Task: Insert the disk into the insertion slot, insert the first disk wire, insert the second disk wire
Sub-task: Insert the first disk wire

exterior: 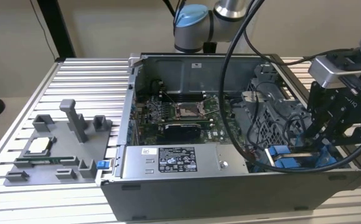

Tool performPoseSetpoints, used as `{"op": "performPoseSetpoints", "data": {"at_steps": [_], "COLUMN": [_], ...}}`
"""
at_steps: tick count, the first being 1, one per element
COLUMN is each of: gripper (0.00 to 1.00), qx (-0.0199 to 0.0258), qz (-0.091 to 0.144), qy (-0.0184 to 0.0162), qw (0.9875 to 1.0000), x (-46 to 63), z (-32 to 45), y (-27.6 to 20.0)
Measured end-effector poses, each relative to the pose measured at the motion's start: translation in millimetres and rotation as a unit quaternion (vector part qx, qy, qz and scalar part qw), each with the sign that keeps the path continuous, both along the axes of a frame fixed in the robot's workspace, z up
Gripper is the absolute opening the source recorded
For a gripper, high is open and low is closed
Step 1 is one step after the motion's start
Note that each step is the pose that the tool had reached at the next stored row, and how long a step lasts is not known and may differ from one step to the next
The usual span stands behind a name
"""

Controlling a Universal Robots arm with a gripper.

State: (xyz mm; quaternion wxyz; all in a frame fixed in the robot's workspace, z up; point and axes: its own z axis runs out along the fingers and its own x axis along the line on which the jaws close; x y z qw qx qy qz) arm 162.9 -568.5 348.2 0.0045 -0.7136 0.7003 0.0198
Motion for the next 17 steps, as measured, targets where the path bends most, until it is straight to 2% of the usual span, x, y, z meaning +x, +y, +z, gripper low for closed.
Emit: {"op": "performPoseSetpoints", "data": {"at_steps": [17], "gripper": [1.0], "qx": [-0.0001], "qz": [0.0], "qy": [0.0], "qw": [1.0], "x": [0.0], "z": [3.6], "y": [0.0]}}
